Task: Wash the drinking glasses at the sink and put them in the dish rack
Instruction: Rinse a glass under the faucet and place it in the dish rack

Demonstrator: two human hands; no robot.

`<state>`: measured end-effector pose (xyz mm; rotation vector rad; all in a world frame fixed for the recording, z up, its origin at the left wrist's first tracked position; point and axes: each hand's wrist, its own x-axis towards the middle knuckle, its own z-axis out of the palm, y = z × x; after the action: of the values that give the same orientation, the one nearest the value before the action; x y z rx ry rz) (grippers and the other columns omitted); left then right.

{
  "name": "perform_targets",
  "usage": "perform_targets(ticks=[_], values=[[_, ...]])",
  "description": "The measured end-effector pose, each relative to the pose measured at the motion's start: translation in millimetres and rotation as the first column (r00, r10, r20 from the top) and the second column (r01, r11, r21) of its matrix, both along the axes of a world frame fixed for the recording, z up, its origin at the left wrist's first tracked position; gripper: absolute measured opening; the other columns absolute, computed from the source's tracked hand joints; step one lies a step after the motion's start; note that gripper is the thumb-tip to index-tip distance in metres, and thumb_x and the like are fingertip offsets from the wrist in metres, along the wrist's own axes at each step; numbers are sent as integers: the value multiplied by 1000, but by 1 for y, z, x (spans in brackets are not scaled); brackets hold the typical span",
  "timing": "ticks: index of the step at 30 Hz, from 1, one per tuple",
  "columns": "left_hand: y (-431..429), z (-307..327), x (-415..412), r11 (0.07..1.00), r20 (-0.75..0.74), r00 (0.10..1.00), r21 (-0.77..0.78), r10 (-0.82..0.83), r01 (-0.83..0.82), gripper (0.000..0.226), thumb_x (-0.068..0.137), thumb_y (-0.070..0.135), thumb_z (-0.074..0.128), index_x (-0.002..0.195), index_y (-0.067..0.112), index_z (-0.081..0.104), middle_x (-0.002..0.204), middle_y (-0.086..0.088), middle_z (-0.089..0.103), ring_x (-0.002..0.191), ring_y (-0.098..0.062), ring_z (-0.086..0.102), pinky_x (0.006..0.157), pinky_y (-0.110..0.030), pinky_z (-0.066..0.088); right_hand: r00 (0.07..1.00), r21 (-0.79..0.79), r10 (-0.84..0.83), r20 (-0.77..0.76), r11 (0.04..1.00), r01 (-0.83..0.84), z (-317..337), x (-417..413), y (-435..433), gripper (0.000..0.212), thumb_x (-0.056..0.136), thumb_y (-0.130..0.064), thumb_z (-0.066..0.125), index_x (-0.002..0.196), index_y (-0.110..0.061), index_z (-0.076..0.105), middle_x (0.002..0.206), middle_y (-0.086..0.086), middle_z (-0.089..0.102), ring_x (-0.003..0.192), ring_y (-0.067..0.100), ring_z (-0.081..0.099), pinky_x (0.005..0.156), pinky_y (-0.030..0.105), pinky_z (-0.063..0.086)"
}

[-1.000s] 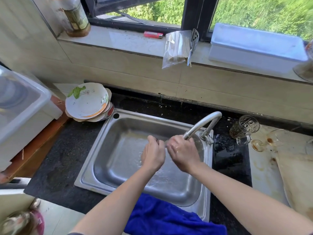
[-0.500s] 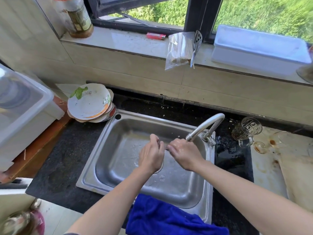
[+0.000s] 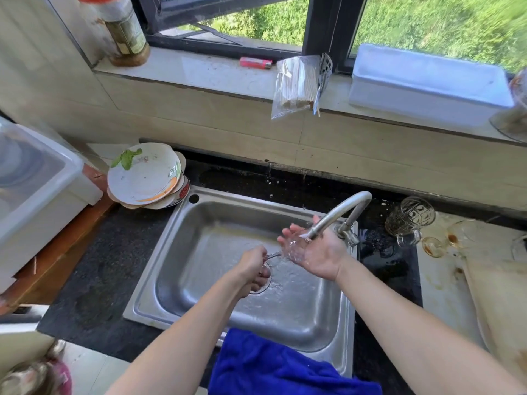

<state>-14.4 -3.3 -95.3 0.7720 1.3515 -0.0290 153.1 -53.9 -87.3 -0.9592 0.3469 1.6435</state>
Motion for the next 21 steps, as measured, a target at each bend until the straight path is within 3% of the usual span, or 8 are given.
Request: perform_targets(ticks=[4,7,9,11,13,15,17,21], values=[[-4,2,6,998,12,998,3,55,-55,18,88,25,31,70,22,27,49,2,29,34,-9,13,41,-9,7,952,6,-285,-109,958,288,-2,-4,2,55,95,-56,41,100,-7,63,88,9,70,93,25,66,71,37,57],[-6,-2,11,987,-63,995,147,77,-67,16,88,22,31,74,19,37,54,-7,39,36,-14,29,39,-16,22,969,-55,-230,-90,973,226,-12,-19,1,58,93,-60,41,106,-7,60,98,14,68,94,31,66,84,44,53],[-9,-5,14,927,-160,986,374,37,26,25,89,24,33,87,7,51,77,-18,56,66,-31,58,62,-36,48,951,-106,-300,-82,951,291,-12,-15,4,63,92,-63,40,105,-4,60,102,17,64,91,31,63,90,46,50],[-18,-3,18,828,-252,968,542,-7,147,27,91,28,35,93,5,49,90,-14,54,93,-37,55,87,-45,45,897,-160,-441,-30,888,431,-6,-15,10,66,92,-65,37,108,-5,57,103,18,61,83,28,61,93,39,48],[-24,-5,21,785,-231,973,603,-1,144,28,92,33,35,94,7,45,91,-13,53,95,-36,54,88,-45,44,893,-194,-440,94,872,450,-9,-34,17,58,92,-64,38,106,-10,56,102,15,62,79,28,64,79,33,54],[-22,-7,20,827,-230,973,550,18,115,37,91,37,33,101,4,47,96,-16,55,92,-34,56,82,-40,45,908,-225,-333,254,893,390,-13,-51,20,42,95,-54,42,95,-15,56,95,9,63,71,25,67,58,30,55],[-22,-7,18,899,-180,983,435,43,41,28,91,32,34,92,6,44,79,-12,52,64,-26,53,57,-31,41,866,-231,-302,400,881,414,-13,-46,22,36,98,-45,42,90,-13,55,83,8,61,61,22,63,50,30,53],[-20,-1,16,993,-24,994,34,111,-110,15,84,24,34,71,20,28,55,-2,29,35,-10,16,39,-12,12,535,-11,-163,829,952,306,-8,-38,12,29,96,-41,53,115,-20,52,91,6,61,80,22,64,59,19,54]])
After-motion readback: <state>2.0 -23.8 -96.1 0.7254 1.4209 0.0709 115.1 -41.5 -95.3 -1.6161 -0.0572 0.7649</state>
